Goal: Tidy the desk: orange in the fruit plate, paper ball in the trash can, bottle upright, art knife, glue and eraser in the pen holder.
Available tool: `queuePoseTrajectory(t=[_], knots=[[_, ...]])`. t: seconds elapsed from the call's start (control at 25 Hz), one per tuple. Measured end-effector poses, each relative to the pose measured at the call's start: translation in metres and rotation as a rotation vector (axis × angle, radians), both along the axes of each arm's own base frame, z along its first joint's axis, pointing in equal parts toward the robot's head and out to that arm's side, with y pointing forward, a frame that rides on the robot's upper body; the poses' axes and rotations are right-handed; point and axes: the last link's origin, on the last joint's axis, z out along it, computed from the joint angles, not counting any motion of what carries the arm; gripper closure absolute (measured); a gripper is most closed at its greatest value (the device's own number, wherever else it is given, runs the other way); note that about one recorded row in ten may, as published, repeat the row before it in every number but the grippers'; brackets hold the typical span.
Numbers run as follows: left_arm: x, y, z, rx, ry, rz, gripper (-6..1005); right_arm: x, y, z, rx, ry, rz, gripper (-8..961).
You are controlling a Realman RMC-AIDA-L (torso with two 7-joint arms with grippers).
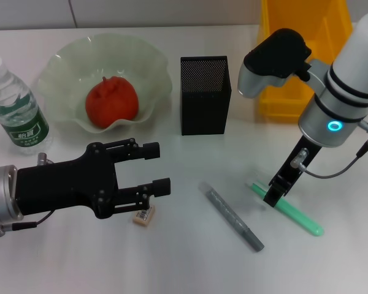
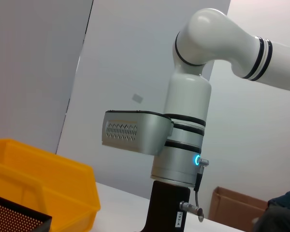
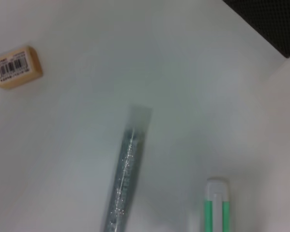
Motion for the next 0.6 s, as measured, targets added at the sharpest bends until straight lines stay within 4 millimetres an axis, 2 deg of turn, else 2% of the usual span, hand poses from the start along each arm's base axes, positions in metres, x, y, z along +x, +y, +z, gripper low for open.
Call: queuePoseTrajectory(t=[0.2, 0.6], knots=[[0.0005, 0.0004, -0.0001, 0.000, 0.000, -0.002, 300, 0.0019, -0.0032, -0.0079, -0.020, -0.006, 0.007, 555], [-0.0008, 0.0001, 0.0010, 0.007, -0.003, 0.006, 300, 0.0018, -0.0029, -0.0094, -0.023, -0.012, 0.012, 558]])
